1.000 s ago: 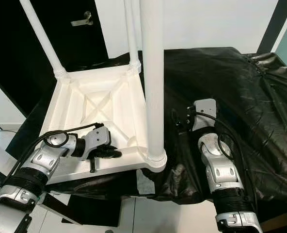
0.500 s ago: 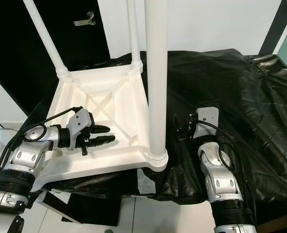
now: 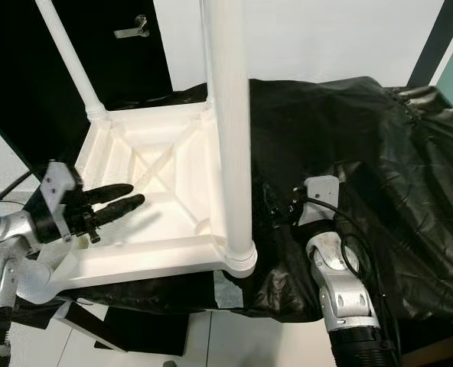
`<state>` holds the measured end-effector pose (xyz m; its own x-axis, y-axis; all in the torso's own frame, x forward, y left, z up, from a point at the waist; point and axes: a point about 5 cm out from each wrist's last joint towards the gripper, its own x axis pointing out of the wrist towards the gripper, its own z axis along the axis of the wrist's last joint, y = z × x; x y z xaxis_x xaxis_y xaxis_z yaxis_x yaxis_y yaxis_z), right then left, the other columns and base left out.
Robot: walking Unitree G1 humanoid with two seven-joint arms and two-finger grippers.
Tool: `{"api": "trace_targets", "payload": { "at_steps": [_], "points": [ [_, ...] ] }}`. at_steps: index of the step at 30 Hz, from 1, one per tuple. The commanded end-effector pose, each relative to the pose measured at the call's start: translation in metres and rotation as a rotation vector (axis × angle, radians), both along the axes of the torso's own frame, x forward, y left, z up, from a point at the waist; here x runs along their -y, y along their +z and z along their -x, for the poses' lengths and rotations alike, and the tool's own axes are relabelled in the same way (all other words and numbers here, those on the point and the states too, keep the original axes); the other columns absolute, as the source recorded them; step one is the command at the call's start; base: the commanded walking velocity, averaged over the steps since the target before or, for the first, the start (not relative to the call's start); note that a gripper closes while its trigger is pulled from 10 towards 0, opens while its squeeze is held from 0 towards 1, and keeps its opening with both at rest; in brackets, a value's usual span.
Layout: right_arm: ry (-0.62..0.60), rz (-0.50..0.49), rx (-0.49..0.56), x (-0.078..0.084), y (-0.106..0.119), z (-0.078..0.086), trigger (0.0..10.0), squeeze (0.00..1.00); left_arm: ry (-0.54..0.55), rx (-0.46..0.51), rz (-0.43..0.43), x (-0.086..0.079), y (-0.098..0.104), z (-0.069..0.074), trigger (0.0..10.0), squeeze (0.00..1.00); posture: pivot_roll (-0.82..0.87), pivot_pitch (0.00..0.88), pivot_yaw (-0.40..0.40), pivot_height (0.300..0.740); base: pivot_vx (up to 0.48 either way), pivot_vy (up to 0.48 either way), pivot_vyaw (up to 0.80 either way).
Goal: Building children table
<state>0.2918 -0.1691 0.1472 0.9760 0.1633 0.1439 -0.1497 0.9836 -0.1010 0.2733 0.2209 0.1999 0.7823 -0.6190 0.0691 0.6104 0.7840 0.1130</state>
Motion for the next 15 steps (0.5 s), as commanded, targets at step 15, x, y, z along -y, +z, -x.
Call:
{"api": "trace_targets", "payload": {
  "at_steps": [15],
  "points": [
    [0.01,-0.003,0.012,-0.003,0.004,-0.002,10.0,0.0,-0.054,0.052,0.285,-0.005,0.018,0.029,10.0,0.0,-0.02,0.0,0.049,0.74,0.0,0.0,0.0]
  ]
}}
